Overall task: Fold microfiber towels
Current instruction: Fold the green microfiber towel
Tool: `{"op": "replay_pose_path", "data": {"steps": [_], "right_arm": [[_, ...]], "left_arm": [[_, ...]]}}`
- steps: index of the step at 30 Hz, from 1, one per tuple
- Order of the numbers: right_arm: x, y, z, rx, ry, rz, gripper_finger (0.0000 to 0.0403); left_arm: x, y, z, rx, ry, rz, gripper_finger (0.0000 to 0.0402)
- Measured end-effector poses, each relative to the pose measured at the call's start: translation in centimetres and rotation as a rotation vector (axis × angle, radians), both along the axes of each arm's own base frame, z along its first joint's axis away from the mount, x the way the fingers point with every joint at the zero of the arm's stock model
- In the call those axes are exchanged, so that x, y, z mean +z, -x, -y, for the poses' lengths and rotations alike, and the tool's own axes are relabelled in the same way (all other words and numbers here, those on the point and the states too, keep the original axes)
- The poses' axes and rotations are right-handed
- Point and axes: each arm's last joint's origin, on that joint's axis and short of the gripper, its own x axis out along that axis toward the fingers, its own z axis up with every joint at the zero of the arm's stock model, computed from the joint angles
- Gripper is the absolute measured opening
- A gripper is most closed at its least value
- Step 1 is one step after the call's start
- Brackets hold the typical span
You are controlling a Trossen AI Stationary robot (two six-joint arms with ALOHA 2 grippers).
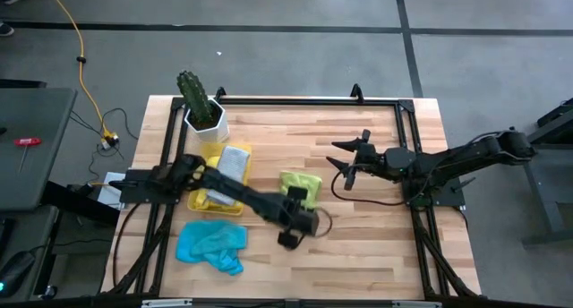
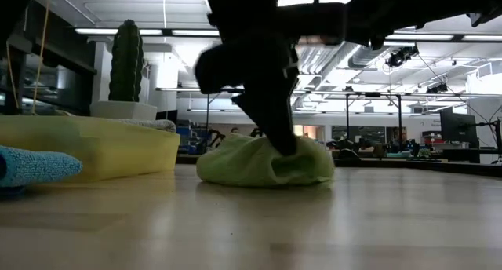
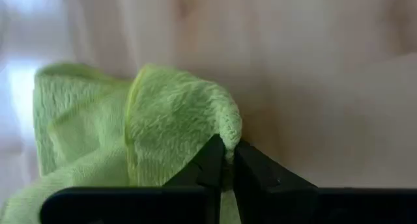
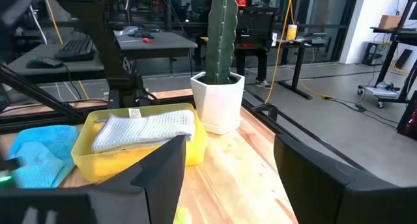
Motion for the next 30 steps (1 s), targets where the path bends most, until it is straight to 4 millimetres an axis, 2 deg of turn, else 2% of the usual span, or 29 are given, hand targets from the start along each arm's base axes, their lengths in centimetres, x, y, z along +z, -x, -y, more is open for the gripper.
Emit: {"op": "replay_pose_path", "data": {"steps": [5,9,14,19,21,24,30], "right_arm": [[0.0,0.0,0.0,0.000,-0.003,0.001,0.0226],[0.0,0.0,0.0,0.000,-0.003,0.000,0.0226],[-0.1,0.0,0.0,0.000,-0.002,-0.011,0.0226],[-0.2,0.0,0.0,0.000,-0.005,-0.018,0.0226],[-0.2,0.0,0.0,0.000,-0.005,-0.022,0.0226],[-0.3,0.0,0.0,0.000,-0.023,-0.020,0.0226],[-0.3,0.0,0.0,0.000,-0.028,-0.015,0.0226]], "left_arm": [[0.2,0.2,3.2,-0.092,0.009,0.042,0.0063],[2.2,0.6,4.9,-0.152,0.002,0.080,0.0115],[5.3,2.7,6.1,-0.153,0.022,0.052,0.0168],[7.7,5.9,6.3,-0.118,-0.020,0.004,0.0191],[8.0,6.7,5.8,-0.099,-0.055,0.034,0.0192],[7.9,7.7,3.7,-0.051,-0.047,0.065,0.0191],[6.3,8.6,-2.7,0.127,0.264,0.167,0.0191]]}}
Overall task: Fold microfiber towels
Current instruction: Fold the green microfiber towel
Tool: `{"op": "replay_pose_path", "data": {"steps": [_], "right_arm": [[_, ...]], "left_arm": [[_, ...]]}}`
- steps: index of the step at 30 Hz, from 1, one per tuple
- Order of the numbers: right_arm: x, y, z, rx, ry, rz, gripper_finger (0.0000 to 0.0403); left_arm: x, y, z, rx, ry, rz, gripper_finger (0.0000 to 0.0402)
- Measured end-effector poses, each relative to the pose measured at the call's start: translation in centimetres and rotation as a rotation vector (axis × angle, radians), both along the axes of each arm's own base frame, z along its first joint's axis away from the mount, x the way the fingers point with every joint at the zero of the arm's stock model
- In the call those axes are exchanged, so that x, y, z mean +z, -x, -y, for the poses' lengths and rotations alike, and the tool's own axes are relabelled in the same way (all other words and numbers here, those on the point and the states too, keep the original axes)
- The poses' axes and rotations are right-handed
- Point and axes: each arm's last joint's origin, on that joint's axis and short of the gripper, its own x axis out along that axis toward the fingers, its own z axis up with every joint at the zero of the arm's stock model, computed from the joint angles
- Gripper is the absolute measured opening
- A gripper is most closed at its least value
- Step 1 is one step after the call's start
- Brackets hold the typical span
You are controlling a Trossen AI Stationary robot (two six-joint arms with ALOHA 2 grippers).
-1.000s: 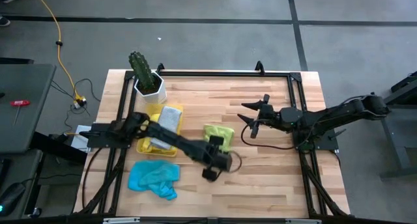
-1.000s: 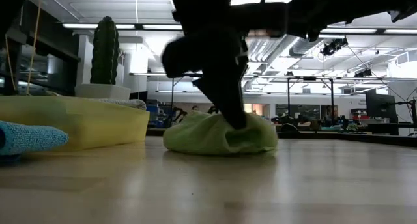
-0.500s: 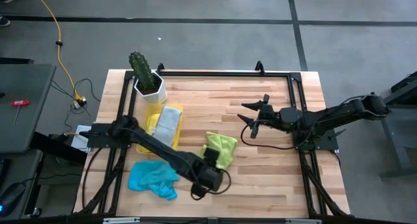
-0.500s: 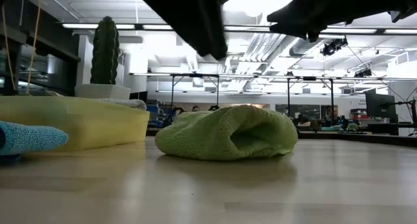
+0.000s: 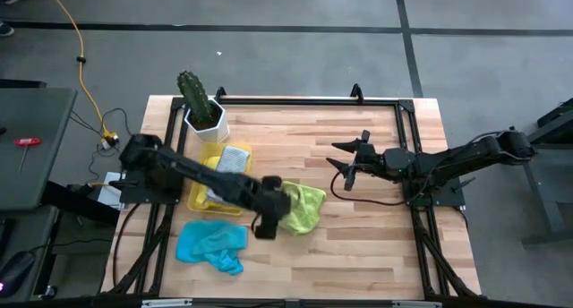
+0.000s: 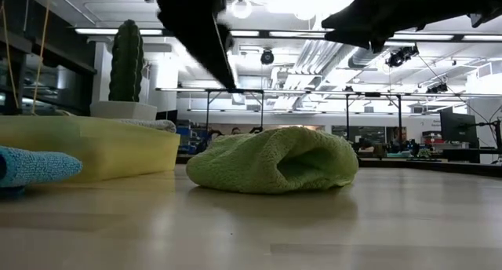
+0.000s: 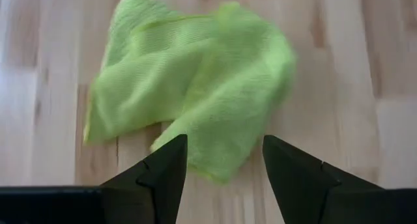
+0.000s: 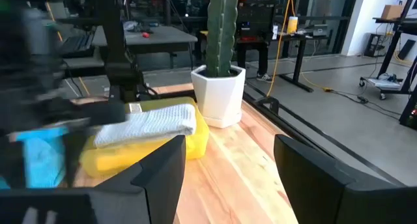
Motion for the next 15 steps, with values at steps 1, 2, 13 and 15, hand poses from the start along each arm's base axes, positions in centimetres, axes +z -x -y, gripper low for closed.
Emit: {"op": "replay_pose_path", "data": {"steps": [1,2,13,15], "right_arm": [[0.0,0.0,0.0,0.000,0.001,-0.005,0.0226],[0.0,0.0,0.0,0.000,0.001,-0.004,0.0226],[0.0,0.0,0.0,-0.001,0.002,0.001,0.0226],[0.0,0.0,0.0,-0.001,0.002,0.002,0.0226]], "left_arm": [[-0.3,0.2,-1.1,0.046,0.049,0.016,0.0191],[-0.6,0.3,-2.1,0.095,0.095,0.041,0.0191],[-4.8,2.1,-7.7,0.449,0.409,0.021,0.0191],[-4.9,2.2,-7.7,0.453,0.423,0.019,0.0191]]}}
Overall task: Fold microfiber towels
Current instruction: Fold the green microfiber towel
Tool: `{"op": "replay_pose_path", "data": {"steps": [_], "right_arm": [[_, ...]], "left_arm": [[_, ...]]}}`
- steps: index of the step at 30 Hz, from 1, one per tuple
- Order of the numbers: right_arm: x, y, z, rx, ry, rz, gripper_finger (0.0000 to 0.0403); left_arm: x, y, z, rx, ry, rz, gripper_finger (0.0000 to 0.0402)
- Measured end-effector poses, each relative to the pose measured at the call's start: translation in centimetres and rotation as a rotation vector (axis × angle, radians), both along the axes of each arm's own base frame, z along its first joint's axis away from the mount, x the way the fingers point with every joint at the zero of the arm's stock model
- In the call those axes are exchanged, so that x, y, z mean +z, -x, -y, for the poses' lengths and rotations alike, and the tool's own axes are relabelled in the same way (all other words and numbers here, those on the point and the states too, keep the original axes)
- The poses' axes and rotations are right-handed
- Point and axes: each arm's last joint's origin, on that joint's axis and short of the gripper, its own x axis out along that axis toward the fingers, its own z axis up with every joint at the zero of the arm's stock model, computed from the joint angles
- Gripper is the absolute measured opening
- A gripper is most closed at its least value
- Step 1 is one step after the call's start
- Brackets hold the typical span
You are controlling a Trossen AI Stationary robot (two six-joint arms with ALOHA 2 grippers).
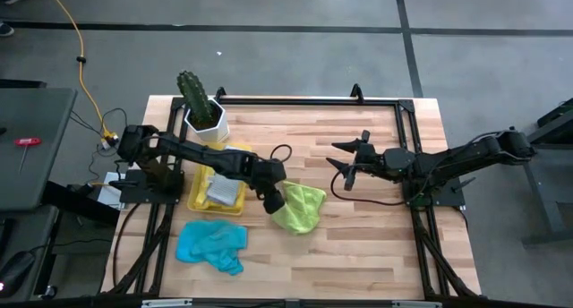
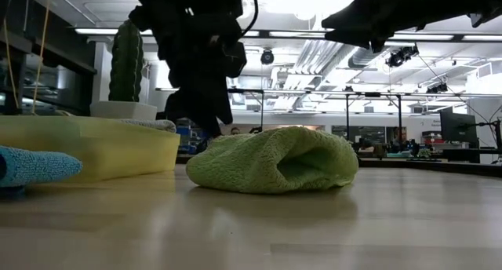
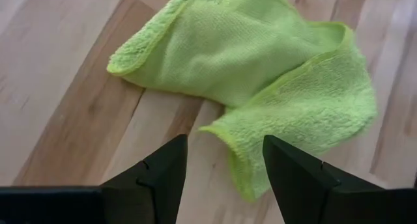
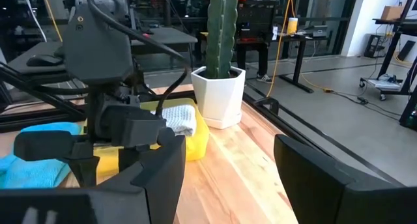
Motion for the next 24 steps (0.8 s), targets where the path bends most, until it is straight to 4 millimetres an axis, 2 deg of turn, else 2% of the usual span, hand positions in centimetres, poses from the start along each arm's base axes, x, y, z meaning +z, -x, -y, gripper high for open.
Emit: {"op": "replay_pose_path", "data": {"steps": [7,14,20,24], "right_arm": [[0.0,0.0,0.0,0.000,-0.004,0.003,0.0226],[0.0,0.0,0.0,0.000,-0.004,0.006,0.0226],[0.0,0.0,0.0,0.000,-0.004,0.006,0.0226],[0.0,0.0,0.0,0.000,-0.004,0.003,0.0226]], "left_arm": [[-0.4,-0.2,1.0,0.006,0.023,-0.006,0.0191],[-2.8,-1.2,2.2,-0.053,0.093,-0.021,0.0191],[-2.3,-2.0,2.8,-0.100,0.103,0.074,0.0191],[-1.0,-2.0,4.0,-0.203,0.107,0.145,0.0190]]}}
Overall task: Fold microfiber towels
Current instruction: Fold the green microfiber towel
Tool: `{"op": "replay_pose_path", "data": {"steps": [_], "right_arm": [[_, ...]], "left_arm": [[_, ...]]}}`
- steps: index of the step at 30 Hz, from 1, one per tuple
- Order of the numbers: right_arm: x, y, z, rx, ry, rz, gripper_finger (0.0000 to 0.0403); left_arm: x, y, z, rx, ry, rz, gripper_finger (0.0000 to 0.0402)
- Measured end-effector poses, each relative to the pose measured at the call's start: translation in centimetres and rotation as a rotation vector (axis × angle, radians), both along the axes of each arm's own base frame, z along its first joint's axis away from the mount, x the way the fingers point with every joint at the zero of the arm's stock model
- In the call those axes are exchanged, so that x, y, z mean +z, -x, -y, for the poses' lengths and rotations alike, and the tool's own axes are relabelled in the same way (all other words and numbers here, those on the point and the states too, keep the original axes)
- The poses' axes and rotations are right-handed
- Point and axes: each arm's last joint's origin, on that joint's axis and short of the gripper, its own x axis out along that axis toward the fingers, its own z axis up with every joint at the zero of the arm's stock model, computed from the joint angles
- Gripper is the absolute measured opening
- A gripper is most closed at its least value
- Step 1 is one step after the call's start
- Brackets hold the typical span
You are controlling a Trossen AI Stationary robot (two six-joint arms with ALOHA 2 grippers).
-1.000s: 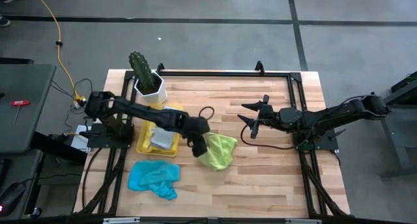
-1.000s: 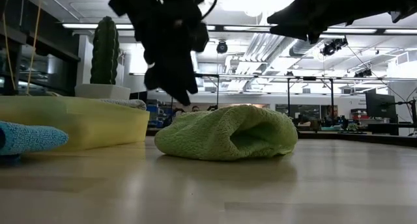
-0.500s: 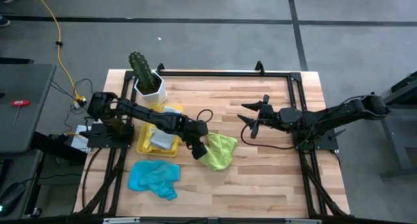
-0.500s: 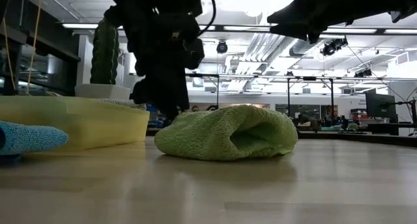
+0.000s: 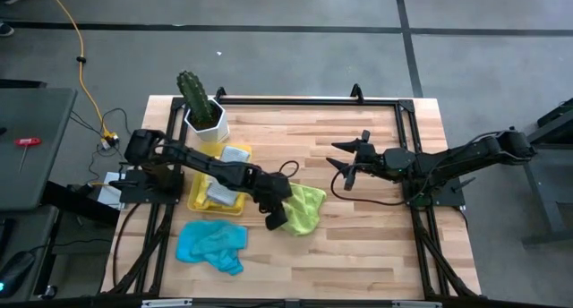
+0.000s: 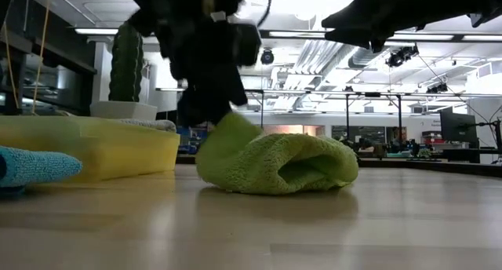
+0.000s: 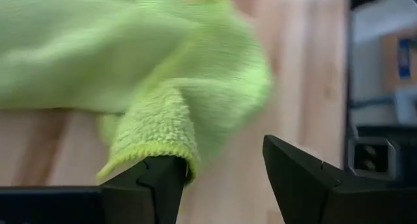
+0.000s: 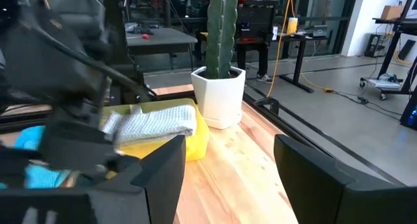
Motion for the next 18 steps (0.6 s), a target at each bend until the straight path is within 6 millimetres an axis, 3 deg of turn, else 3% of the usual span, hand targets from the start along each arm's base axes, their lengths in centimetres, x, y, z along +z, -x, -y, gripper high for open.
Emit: {"op": "replay_pose_path", "data": {"steps": [5,9,18], "right_arm": [[0.0,0.0,0.0,0.000,0.000,0.001,0.0226],[0.0,0.0,0.0,0.000,0.000,0.001,0.0226],[0.0,0.0,0.0,0.000,0.000,0.000,0.0226]], "left_arm": [[1.9,0.5,2.9,-0.176,-0.131,0.124,0.0190],[2.0,1.3,6.0,-0.304,-0.350,0.161,0.0190],[-3.0,4.0,12.0,-0.589,-0.727,-0.049,0.0190]]}}
